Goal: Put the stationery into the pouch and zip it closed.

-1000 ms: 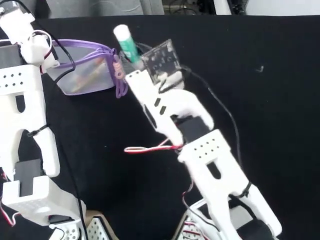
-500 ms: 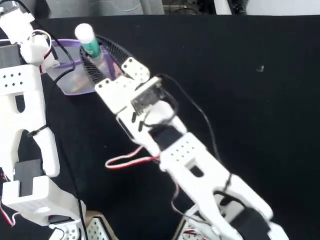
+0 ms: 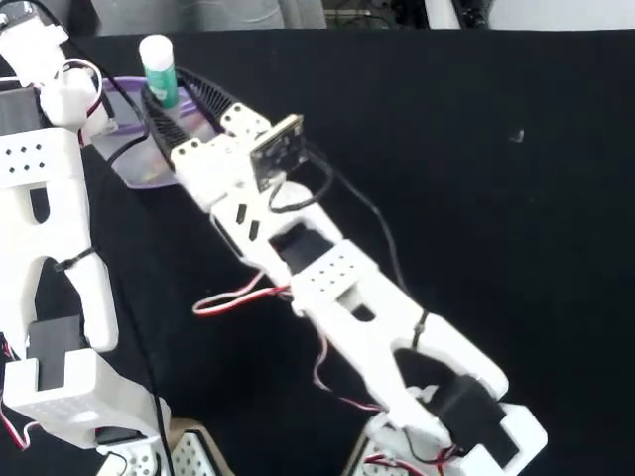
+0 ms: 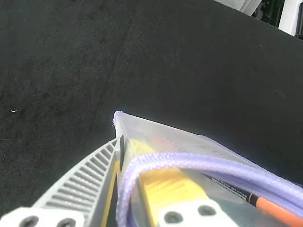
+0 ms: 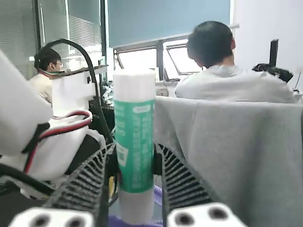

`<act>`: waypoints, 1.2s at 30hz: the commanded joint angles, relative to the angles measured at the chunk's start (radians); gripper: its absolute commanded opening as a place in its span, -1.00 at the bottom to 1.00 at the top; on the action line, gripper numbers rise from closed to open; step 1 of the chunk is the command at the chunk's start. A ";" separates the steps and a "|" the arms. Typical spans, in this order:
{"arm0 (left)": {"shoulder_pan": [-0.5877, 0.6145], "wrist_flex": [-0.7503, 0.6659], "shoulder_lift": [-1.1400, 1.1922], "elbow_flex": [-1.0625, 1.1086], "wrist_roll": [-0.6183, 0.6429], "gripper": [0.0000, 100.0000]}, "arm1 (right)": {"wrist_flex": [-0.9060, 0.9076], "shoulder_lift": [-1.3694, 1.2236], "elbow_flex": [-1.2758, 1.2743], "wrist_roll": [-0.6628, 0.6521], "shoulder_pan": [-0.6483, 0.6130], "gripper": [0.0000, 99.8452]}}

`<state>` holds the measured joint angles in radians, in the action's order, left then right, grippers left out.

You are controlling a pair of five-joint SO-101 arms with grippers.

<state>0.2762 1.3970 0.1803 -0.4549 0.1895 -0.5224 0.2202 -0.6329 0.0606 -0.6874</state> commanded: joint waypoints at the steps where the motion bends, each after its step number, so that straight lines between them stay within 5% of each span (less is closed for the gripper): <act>1: -0.028 0.002 0.060 0.012 0.009 -0.94 | -0.028 -0.004 0.035 0.061 0.031 -0.98; 36: 0.012 -0.015 0.089 0.044 0.009 -0.94 | -0.023 -0.263 0.209 0.055 0.051 -0.89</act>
<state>0.2762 1.3924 0.1956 -0.4549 0.1895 -0.5393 -0.0437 -0.4672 0.1112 -0.6521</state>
